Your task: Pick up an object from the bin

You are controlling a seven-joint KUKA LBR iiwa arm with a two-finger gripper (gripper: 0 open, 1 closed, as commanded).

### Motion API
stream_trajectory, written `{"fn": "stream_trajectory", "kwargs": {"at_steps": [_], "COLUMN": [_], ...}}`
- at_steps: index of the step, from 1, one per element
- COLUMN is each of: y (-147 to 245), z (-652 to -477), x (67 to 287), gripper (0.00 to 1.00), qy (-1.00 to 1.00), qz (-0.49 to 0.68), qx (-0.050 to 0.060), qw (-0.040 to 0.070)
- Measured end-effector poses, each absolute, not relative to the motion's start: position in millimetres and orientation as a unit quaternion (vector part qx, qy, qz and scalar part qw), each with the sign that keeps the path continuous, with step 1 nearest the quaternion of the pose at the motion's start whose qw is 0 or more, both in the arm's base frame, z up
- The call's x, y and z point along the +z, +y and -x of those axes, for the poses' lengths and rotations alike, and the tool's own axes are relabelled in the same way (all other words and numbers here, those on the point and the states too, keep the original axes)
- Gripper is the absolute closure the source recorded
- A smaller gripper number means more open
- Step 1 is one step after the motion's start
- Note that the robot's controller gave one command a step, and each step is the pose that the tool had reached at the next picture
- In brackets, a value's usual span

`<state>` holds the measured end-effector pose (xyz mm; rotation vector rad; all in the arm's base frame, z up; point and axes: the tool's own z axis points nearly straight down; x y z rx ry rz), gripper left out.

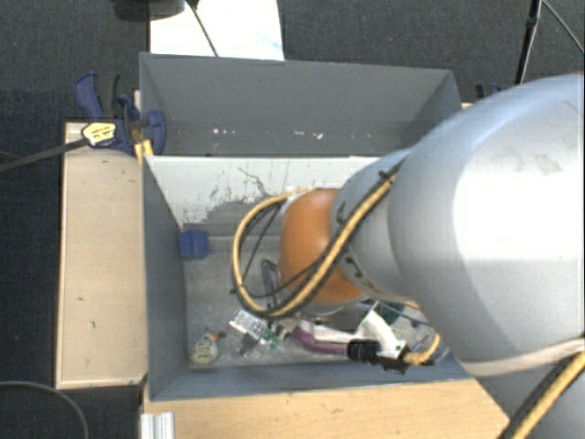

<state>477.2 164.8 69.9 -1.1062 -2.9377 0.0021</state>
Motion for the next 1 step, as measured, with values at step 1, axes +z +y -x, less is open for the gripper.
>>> {"fn": "stream_trajectory", "kwargs": {"at_steps": [1], "y": [150.8], "z": [-481.2], "x": [70.4], "gripper": [0.00], "qy": [-0.863], "qz": [0.506], "qx": [-0.001], "qw": [-0.001]}}
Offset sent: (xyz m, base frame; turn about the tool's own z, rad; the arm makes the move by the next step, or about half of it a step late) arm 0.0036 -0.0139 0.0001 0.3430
